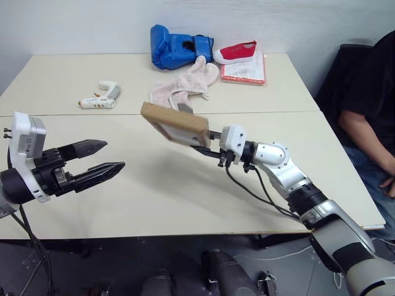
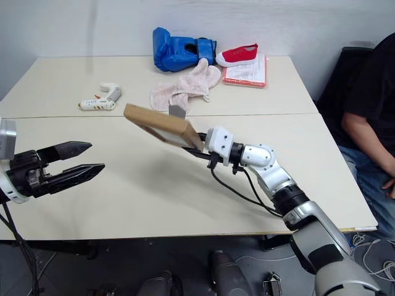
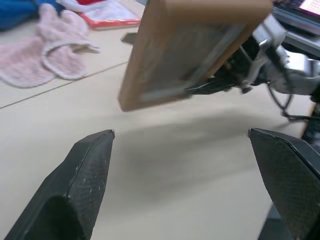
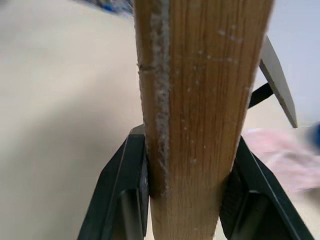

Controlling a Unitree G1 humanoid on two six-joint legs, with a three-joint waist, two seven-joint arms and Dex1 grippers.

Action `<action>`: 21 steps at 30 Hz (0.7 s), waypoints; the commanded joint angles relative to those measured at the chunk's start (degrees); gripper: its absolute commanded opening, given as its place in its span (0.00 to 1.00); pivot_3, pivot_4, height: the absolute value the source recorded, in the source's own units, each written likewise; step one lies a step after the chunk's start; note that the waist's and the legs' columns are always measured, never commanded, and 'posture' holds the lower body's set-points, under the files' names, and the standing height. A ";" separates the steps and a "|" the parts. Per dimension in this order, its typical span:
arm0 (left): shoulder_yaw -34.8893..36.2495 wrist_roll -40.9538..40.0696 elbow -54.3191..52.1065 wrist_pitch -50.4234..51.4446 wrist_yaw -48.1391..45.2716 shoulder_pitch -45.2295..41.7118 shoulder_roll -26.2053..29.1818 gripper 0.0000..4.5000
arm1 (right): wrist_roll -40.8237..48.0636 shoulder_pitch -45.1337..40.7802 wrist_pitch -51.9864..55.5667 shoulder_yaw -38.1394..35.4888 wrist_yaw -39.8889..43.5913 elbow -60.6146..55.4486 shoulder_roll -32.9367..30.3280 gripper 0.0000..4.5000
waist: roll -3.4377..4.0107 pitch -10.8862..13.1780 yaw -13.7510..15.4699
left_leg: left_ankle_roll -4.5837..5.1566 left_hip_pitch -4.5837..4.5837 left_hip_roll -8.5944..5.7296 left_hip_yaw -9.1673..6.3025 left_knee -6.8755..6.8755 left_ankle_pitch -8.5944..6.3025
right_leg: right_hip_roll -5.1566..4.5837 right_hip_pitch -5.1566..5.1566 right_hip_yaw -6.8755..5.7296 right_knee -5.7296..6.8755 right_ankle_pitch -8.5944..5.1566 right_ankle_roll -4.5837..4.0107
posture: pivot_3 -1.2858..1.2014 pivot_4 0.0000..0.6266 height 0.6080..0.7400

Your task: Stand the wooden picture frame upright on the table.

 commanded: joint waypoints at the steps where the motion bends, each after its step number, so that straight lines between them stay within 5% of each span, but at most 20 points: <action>1: 0.52 -0.78 -3.20 -3.47 1.11 2.37 -0.35 1.00 | 10.01 0.23 20.49 -6.22 0.54 -4.25 2.61 0.28 | -0.02 -0.01 0.16 | 0.00 -0.02 0.00 -0.02 -0.03 -0.01 | 0.00 0.00 -0.02 -0.01 0.00 0.00 | 0.52 0.24 1.00; 6: -0.76 -1.90 -3.20 -6.27 1.06 4.18 0.41 1.00 | 6.05 0.62 30.10 -7.97 1.07 -1.09 5.88 0.28 | -0.03 -0.02 0.15 | -0.02 -0.27 -0.05 0.01 -0.04 0.00 | -0.03 -0.27 -0.01 -0.15 0.00 -0.01 | 0.52 0.24 1.00; 11: -2.35 -3.99 -1.95 -7.26 1.14 3.66 1.66 1.00 | -0.77 2.89 28.39 -7.10 4.07 0.07 7.64 0.28 | -0.03 -0.02 -0.06 | -0.03 -0.34 -0.05 0.08 -0.04 0.01 | -0.03 -0.37 0.02 -0.14 0.00 -0.01 | 0.52 0.24 1.00; 21: -3.58 -3.89 1.47 -10.58 -0.50 3.00 5.65 1.00 | -4.20 7.44 32.56 -11.67 9.57 -13.12 0.51 0.98 | -0.01 -0.01 0.00 | -0.02 -0.33 -0.07 0.11 -0.05 0.00 | -0.03 -0.37 0.05 -0.14 0.00 0.00 | 0.52 0.24 1.00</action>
